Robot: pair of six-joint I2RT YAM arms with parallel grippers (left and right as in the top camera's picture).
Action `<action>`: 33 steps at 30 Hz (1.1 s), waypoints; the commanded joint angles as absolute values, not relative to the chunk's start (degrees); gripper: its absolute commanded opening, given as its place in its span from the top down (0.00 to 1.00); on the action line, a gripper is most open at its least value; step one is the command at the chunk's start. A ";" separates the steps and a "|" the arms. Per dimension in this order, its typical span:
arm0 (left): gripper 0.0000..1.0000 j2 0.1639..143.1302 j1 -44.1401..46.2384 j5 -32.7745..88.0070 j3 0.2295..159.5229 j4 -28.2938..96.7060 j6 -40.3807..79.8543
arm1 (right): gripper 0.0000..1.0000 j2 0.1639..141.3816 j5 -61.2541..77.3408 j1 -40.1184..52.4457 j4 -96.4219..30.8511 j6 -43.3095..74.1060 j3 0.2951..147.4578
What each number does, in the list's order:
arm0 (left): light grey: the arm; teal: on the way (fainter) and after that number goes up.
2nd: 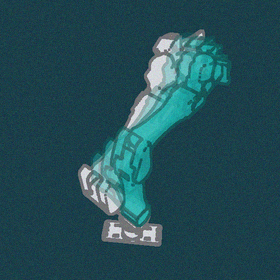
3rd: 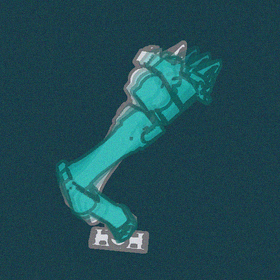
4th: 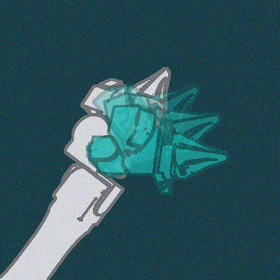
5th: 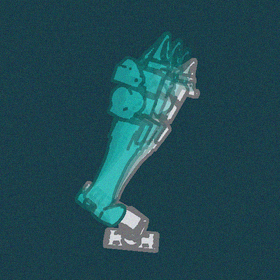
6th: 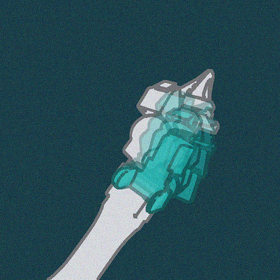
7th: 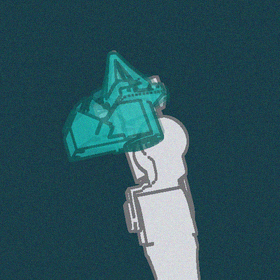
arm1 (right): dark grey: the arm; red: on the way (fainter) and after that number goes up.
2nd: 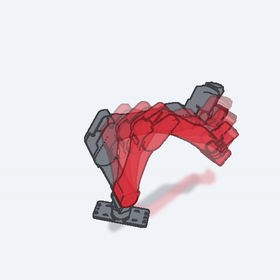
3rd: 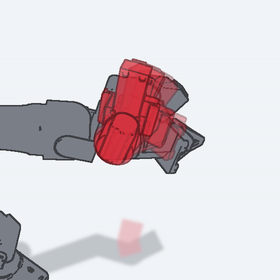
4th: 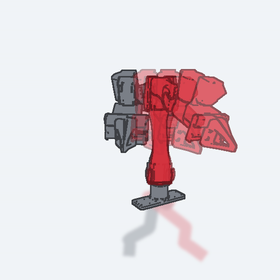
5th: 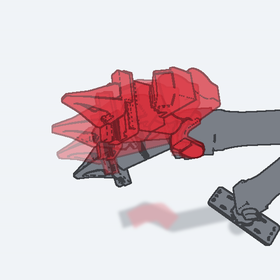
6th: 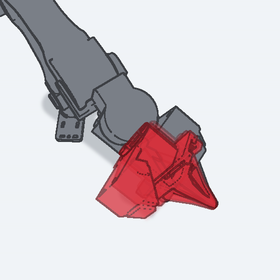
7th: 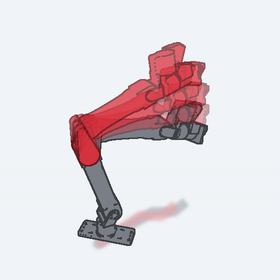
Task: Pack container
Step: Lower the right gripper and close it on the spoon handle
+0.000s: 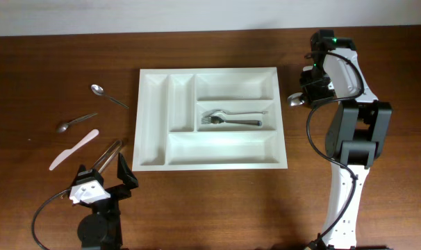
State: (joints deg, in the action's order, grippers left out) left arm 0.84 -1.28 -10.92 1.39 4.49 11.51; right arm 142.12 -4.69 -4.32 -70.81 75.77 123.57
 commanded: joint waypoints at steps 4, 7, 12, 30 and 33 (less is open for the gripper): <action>0.01 0.36 -1.61 -10.26 0.89 4.38 10.79 | 0.54 142.26 -4.64 -4.14 -71.20 75.20 123.17; 0.01 0.36 -1.61 -10.26 0.89 4.40 10.79 | 0.58 142.26 -4.54 -4.14 -71.57 75.20 123.20; 0.01 0.36 -1.61 -10.26 0.89 4.40 10.79 | 0.62 142.26 -4.54 -4.14 -71.72 75.20 123.20; 0.01 0.36 -1.61 -10.26 0.89 4.40 10.79 | 0.96 142.26 -3.66 -4.16 -71.77 72.14 123.20; 0.01 0.36 -1.61 -10.26 0.89 4.40 10.79 | 0.96 142.26 -3.66 -4.16 -71.75 71.31 123.20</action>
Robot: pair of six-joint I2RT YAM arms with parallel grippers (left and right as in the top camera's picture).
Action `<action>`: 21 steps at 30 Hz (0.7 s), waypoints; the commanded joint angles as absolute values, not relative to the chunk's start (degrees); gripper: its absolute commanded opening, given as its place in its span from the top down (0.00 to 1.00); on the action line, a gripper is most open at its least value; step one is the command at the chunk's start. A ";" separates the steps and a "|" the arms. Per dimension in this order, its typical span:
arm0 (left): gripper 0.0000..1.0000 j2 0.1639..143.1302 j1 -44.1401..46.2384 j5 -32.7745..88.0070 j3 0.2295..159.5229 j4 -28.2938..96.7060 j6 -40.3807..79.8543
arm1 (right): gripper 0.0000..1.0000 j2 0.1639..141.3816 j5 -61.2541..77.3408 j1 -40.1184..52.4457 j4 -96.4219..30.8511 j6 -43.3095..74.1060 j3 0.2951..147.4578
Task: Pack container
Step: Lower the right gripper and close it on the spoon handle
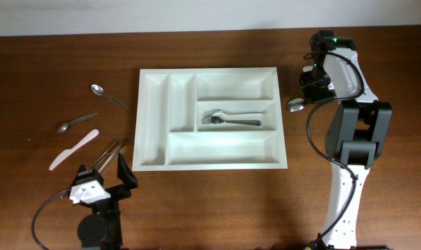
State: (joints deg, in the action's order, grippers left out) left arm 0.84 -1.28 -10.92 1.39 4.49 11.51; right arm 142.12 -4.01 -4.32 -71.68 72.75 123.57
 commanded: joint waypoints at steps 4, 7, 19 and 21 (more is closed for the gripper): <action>0.01 0.36 -1.61 -10.26 0.89 4.40 10.79 | 0.96 142.26 -3.68 -4.16 -71.70 69.30 123.20; 0.01 0.36 -1.61 -10.26 0.89 4.40 10.79 | 0.96 142.26 -3.70 -4.16 -71.50 67.57 123.20; 0.01 0.36 -1.61 -10.26 0.89 4.40 10.79 | 0.96 142.21 -3.70 -4.21 -70.91 62.63 123.22; 0.01 0.36 -1.61 -10.26 0.89 4.40 10.79 | 0.96 142.21 -3.73 -4.21 -70.63 61.10 123.35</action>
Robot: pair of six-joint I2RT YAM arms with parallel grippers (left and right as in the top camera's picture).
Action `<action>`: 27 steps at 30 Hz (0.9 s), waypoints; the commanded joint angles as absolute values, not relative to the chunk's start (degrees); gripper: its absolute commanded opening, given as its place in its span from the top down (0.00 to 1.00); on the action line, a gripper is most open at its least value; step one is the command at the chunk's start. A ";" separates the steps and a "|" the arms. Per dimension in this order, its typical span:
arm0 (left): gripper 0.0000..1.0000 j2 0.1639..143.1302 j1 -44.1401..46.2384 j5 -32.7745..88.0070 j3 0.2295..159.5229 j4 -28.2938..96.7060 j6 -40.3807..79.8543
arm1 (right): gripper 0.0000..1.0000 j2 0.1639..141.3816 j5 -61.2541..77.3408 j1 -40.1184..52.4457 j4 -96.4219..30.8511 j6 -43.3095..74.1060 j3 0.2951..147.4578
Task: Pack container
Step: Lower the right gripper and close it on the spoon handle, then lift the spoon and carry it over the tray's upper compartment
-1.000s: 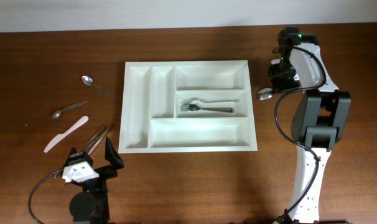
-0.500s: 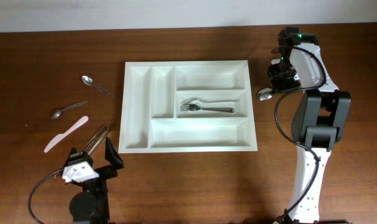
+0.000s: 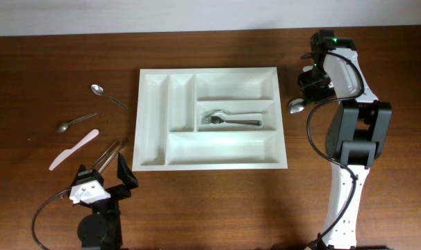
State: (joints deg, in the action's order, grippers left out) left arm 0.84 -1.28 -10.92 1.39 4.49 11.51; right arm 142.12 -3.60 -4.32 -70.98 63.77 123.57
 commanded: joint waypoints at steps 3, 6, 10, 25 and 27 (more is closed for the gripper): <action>0.01 0.36 -1.61 -10.26 0.89 4.40 10.79 | 0.96 142.12 -3.68 -4.21 -70.11 58.61 124.01; 0.01 0.36 -1.61 -10.26 0.89 4.40 10.79 | 0.96 142.08 -3.68 -4.21 -70.08 56.71 125.62; 0.01 0.36 -1.61 -10.26 0.89 4.40 10.79 | 0.96 141.14 -3.70 -4.21 -70.15 55.22 128.62; 0.01 0.36 -1.61 -10.26 0.89 4.40 10.79 | 0.96 140.81 -3.66 -4.21 -72.25 53.32 135.66; 0.01 0.36 -1.61 -10.26 0.89 4.38 10.79 | 0.96 140.81 -3.22 -4.21 -72.23 53.21 135.68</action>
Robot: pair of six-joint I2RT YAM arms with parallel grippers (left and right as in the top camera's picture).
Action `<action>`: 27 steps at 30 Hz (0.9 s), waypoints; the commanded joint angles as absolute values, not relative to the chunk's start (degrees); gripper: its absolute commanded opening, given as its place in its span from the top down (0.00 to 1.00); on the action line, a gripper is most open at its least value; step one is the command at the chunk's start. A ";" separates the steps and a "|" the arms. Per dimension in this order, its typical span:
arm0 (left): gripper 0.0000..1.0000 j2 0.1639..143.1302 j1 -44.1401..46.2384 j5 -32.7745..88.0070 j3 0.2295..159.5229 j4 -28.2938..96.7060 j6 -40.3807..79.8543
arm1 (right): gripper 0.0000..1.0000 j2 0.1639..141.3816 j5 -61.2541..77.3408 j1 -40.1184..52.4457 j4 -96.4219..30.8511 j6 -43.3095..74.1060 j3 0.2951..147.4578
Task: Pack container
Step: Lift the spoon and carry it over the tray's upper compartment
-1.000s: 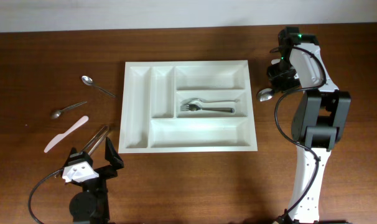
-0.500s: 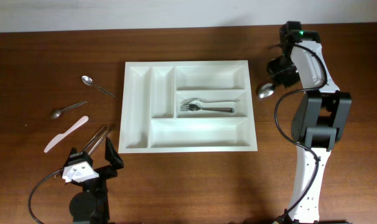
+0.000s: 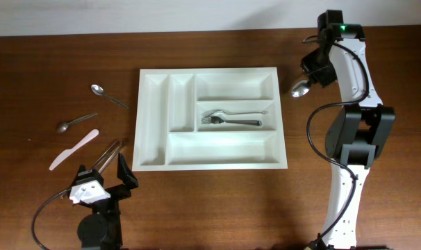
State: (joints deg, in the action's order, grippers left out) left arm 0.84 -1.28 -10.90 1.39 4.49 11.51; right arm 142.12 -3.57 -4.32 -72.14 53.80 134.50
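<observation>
The white cutlery tray (image 3: 153, 123) lies mid-table, with forks (image 3: 228, 119) in its middle right compartment. To the right of the tray's far right corner, my right gripper (image 3: 310, 78) is shut on a metal spoon (image 3: 300, 87). Only the spoon's bowl shows, poking out towards the tray; the handle is hidden under the wrist. At the near left, my left gripper (image 3: 103, 172) rests open and holds nothing.
Left of the tray lie two metal spoons (image 3: 108, 96) (image 3: 75, 123), a white plastic knife (image 3: 73, 149) and a metal utensil (image 3: 108, 154) just ahead of the left gripper's fingers. The right arm's base column (image 3: 349, 173) stands right of the tray.
My right gripper has moved towards the far edge of the table, and the spoon's bowl went with it, from beside the tray's middle right to beside its far right corner. The left arm has not moved.
At each earlier moment my right gripper sat over the spoon beside the tray's right rim, and the bowl shifted only slightly nearer. Now the spoon is held farther back. The tray, the forks and the left-side utensils have stayed put.
</observation>
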 commanded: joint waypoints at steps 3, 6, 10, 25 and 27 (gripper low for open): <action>0.01 0.36 -1.61 -10.26 0.89 4.40 10.79 | 0.96 140.81 -1.41 -4.21 -72.16 53.12 135.70; 0.01 0.36 -1.61 -10.26 0.89 4.40 10.79 | 0.96 140.81 0.49 -4.14 -72.14 53.10 136.53; 0.01 0.36 -1.61 -10.26 0.89 4.40 10.79 | 0.96 140.81 2.39 -4.14 -72.18 52.23 139.35; 0.01 0.36 -1.61 -10.26 0.89 4.40 10.79 | 0.96 140.81 4.95 -1.83 -74.65 53.32 150.47; 0.01 0.36 -1.61 -10.26 0.89 4.40 10.79 | 0.96 140.81 4.64 0.14 -74.59 56.90 150.45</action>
